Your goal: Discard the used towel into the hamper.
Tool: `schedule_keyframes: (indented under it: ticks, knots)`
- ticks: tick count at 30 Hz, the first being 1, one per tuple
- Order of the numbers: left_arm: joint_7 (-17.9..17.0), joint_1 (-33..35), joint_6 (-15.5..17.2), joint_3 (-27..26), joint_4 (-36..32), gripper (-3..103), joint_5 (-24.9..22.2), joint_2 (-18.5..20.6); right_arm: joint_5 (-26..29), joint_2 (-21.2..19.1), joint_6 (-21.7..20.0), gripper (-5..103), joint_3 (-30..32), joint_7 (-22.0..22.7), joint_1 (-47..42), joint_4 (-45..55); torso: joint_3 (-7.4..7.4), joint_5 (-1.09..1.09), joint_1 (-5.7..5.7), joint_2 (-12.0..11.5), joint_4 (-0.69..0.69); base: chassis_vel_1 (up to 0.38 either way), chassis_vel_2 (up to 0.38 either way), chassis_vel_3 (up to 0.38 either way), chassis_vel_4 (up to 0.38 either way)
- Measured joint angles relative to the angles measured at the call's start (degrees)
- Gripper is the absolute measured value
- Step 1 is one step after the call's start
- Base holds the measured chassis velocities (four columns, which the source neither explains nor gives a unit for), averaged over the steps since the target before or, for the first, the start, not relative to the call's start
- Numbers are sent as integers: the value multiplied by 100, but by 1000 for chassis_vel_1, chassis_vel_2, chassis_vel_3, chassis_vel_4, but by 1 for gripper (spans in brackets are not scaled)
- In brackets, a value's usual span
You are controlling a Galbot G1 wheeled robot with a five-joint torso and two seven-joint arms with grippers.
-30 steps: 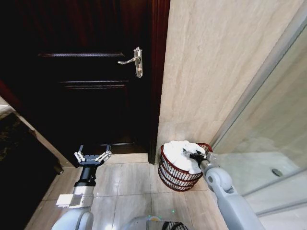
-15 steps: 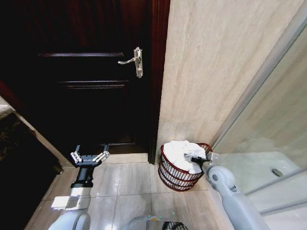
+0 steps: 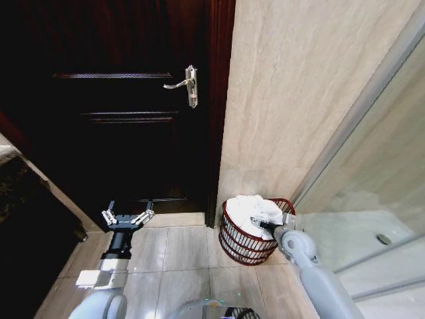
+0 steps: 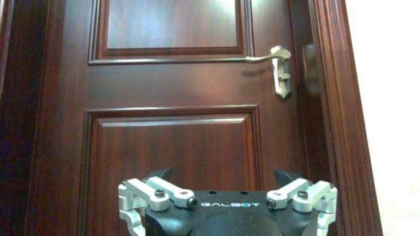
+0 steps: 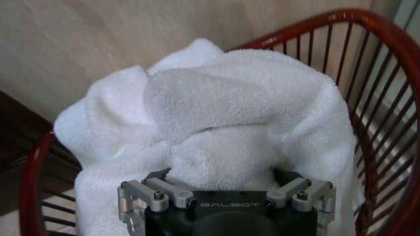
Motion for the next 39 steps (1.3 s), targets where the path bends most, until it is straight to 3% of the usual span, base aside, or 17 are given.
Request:
schedule_keyframes:
  ticks: [9, 23, 28, 39]
  knots:
    - [19, -91, 9, 55, 52, 100, 2, -1, 22, 25, 4, 100, -48, 63, 27, -162, 0, 2, 0, -1, 0, 0, 0, 0, 0]
    - [6, -91, -41, 81, 101, 100, 67, -11, -823, -120, 105, 100, 99, -3, -17, 1005, -1, 0, -1, -3, -1, 0, 0, 0, 0]
    - [-18, -60, -100, 26, 82, 100, 44, 2, -836, -97, 106, 100, -32, -83, 318, 551, -1, 3, -1, -3, 2, 0, 0, 0, 0]
    - [-87, -92, -115, -19, 59, 100, -27, 81, -891, 15, 27, 100, -87, -434, 167, -31, -2, 0, -1, -3, 0, 0, 0, 0, 0]
